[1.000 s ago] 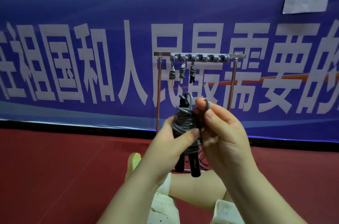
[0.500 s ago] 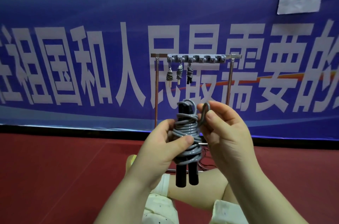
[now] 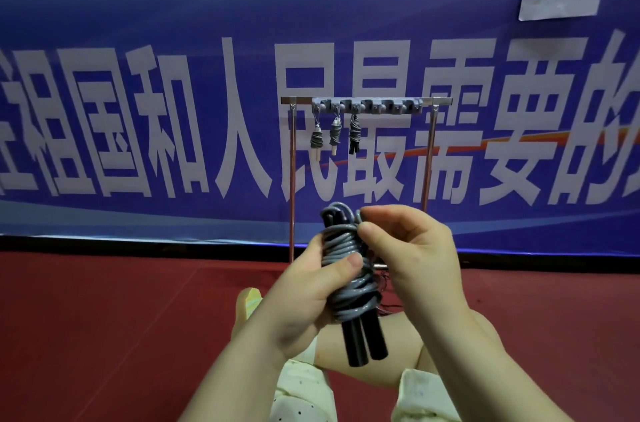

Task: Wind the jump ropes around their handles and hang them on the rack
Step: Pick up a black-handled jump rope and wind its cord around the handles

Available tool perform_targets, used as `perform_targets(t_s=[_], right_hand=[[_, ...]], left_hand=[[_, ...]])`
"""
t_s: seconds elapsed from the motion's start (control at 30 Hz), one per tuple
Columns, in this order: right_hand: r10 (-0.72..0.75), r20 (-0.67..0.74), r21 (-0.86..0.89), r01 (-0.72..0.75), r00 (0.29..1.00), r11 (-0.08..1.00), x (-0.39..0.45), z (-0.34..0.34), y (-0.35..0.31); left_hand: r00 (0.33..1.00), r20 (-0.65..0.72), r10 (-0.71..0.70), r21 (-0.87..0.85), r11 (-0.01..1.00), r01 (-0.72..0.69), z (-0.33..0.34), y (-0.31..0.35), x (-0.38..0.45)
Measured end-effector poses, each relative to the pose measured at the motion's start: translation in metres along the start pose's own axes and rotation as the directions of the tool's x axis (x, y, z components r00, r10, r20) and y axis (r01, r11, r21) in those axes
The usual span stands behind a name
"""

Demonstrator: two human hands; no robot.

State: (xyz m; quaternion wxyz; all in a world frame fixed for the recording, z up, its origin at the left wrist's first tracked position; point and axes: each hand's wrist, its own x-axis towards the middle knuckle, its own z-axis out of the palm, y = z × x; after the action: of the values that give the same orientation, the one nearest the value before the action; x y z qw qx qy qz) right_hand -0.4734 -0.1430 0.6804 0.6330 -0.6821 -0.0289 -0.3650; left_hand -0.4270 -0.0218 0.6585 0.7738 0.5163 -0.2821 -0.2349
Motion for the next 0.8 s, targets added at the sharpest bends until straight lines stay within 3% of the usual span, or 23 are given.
perform_targets(t_s=[0.17, 0.27, 0.5, 0.63, 0.8], right_hand=[[0.005, 0.010, -0.007, -0.005, 1.000, 1.000, -0.001, -0.001, 0.004], [-0.015, 0.047, -0.032, 0.017, 0.999, 0.999, -0.003, 0.003, 0.003], [-0.040, 0.141, -0.096, 0.054, 0.989, 0.994, -0.007, 0.005, 0.007], [0.016, 0.202, -0.011, -0.014, 0.979, 1.000, -0.003, 0.001, 0.012], [0.084, 0.127, 0.092, -0.096, 0.988, 0.991, 0.004, 0.000, 0.017]], left_hand=[[0.999, 0.003, -0.039, -0.043, 0.998, 0.039, 0.000, 0.002, 0.000], [0.997, -0.069, -0.046, -0.129, 0.991, 0.037, -0.001, 0.002, 0.002], [0.987, -0.155, -0.029, -0.022, 0.999, 0.026, -0.007, -0.003, 0.006], [0.981, -0.192, -0.003, -0.022, 1.000, -0.002, -0.010, -0.008, 0.007], [0.978, -0.207, 0.026, -0.023, 0.999, -0.031, -0.007, -0.006, 0.004]])
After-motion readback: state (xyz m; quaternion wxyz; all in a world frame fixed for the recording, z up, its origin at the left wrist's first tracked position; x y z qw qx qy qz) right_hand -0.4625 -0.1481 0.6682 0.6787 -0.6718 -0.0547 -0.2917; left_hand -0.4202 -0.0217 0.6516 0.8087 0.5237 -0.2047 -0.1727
